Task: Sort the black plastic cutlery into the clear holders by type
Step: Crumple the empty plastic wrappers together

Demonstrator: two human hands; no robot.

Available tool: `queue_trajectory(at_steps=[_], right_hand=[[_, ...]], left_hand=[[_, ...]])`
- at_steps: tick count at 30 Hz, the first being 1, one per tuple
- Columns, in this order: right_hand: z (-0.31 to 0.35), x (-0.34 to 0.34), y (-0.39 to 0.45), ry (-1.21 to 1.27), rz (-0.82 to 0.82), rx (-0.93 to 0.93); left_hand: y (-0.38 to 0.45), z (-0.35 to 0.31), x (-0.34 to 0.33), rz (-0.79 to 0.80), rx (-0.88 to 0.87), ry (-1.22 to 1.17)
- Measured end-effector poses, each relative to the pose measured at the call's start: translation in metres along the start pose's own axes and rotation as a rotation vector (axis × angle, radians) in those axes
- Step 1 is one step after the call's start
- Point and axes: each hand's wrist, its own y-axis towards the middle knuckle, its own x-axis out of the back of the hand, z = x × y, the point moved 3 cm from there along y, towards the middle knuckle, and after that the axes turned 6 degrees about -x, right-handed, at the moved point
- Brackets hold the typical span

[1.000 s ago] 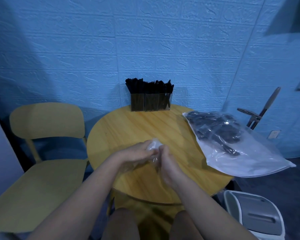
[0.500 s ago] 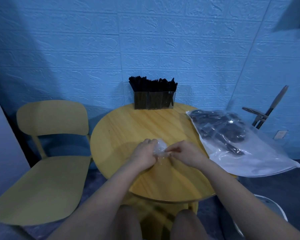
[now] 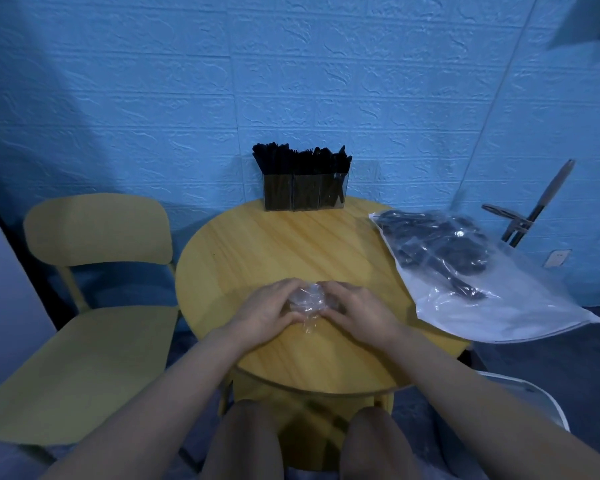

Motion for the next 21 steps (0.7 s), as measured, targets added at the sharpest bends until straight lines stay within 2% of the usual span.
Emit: queue_trajectory(at_steps=[3,5,7,10,12,16,19,21], right_hand=[[0.002,0.001,-0.002,0.019,0.069,-0.033],[0.001,0.002,-0.004,0.004,0.125,-0.057],[0.002,0.004,-0.012,0.000,0.099,-0.070],[0.002,0.010,-0.042,0.036,-0.020,-0.095],[-0.004,0.024,-0.074,0.084,-0.145,-0.095],[-0.036,0.063,-0.154,0.030,-0.367,0.031],[-0.075,0.089,-0.217,0.020,-0.504,-0.073],[-0.107,0.097,-0.258,0.006,-0.555,-0.161]], left_hand=[[-0.004,0.000,0.003,0.019,0.017,-0.049],[-0.003,-0.006,0.004,-0.002,0.012,0.020],[-0.005,-0.017,0.005,-0.041,-0.034,0.110],[-0.014,-0.038,-0.001,-0.111,-0.178,0.200],[-0.019,-0.058,-0.010,-0.176,-0.326,0.168],[-0.020,-0.133,-0.042,-0.320,-0.581,0.129],[-0.005,-0.203,-0.081,-0.384,-0.725,0.009],[0.011,-0.244,-0.116,-0.360,-0.787,-0.036]])
